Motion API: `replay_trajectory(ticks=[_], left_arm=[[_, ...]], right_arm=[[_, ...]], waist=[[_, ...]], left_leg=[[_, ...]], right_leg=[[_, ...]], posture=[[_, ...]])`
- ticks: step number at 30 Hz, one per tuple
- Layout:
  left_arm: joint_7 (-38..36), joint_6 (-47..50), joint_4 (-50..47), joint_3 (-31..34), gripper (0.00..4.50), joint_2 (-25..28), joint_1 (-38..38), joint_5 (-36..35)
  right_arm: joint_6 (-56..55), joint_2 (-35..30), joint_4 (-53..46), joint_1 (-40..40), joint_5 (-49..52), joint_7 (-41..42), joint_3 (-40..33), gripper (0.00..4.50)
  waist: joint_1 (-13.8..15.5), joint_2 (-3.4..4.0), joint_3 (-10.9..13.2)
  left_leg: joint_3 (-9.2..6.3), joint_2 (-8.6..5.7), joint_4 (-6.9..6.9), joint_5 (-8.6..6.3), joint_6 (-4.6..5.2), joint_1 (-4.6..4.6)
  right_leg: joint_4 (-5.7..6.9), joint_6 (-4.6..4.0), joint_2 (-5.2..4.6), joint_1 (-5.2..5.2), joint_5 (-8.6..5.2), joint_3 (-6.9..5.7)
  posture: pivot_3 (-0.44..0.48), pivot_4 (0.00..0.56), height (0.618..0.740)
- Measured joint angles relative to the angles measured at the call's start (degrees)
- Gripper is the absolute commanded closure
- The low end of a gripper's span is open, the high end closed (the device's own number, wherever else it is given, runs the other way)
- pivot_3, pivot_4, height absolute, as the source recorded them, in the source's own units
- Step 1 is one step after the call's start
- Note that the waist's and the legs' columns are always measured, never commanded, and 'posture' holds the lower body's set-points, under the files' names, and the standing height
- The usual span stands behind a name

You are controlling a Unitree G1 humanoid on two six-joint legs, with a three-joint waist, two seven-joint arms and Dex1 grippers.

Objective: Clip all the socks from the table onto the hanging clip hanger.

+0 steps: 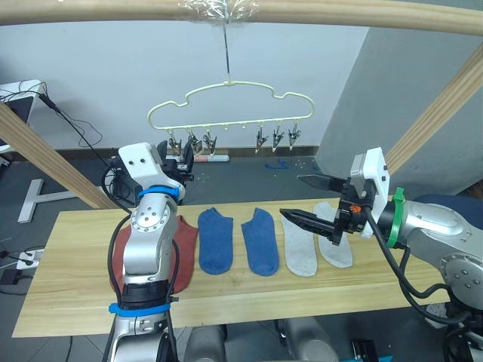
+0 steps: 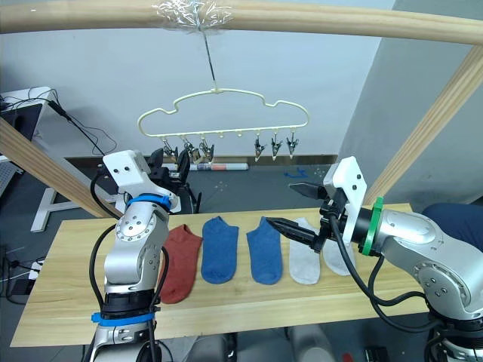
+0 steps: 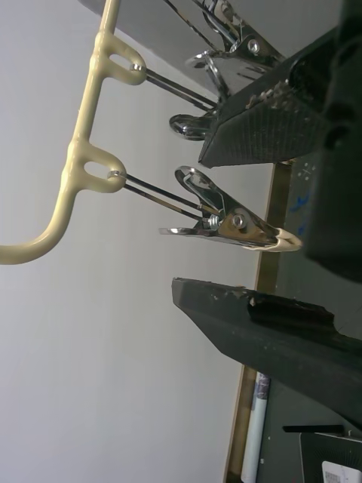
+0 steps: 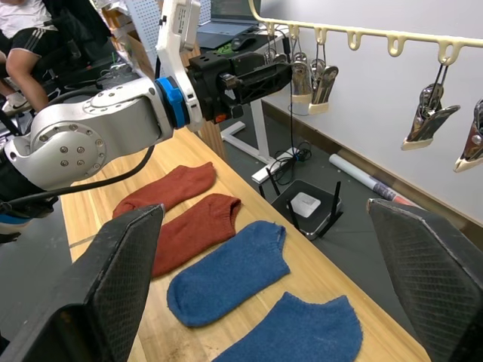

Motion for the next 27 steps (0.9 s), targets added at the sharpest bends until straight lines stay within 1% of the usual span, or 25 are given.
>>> replay_trajectory(ticks=[6,22,25,27], left_arm=[[0.33,-0.32,0.15,0.78,1.83,-0.01,-3.34,-0.16],[0.14,-0.29,2.05,0.84,1.83,-0.90,-3.35,-0.03],[0.10,-0.29,2.20,0.85,2.43,-0.97,-3.46,-0.08],[0.08,-0.29,2.28,0.83,3.06,-1.05,-3.58,-0.07]], right_arm=[[0.01,-0.19,-0.40,0.54,0.01,-0.23,-0.02,0.00],[0.59,-0.39,-0.62,0.62,1.24,-2.21,-0.02,0.00],[0.60,-0.60,-0.84,0.66,1.40,-2.26,-0.03,0.00],[0.60,-0.69,-0.98,0.79,1.77,-2.31,-0.04,0.00]], waist=[[0.00,0.00,0.00],[-0.44,-0.01,0.03],[-0.52,-0.02,0.07],[-0.60,-0.02,0.09]], left_leg=[[0.02,-0.01,0.00,0.00,0.00,-0.01],[0.01,-0.01,-0.01,0.00,0.00,-0.02],[0.01,-0.01,-0.01,0.00,0.00,-0.02],[0.01,-0.01,-0.01,0.00,0.00,-0.02]], right_leg=[[-0.02,0.01,0.00,0.01,0.00,0.02],[-0.03,0.01,0.00,0.00,-0.01,0.01],[-0.03,0.01,0.00,0.00,-0.01,0.01],[-0.03,0.01,0.00,0.00,-0.01,0.01]], posture=[[-0.240,0.278,0.740],[-0.257,0.283,0.740],[-0.257,0.283,0.740],[-0.259,0.285,0.740]])
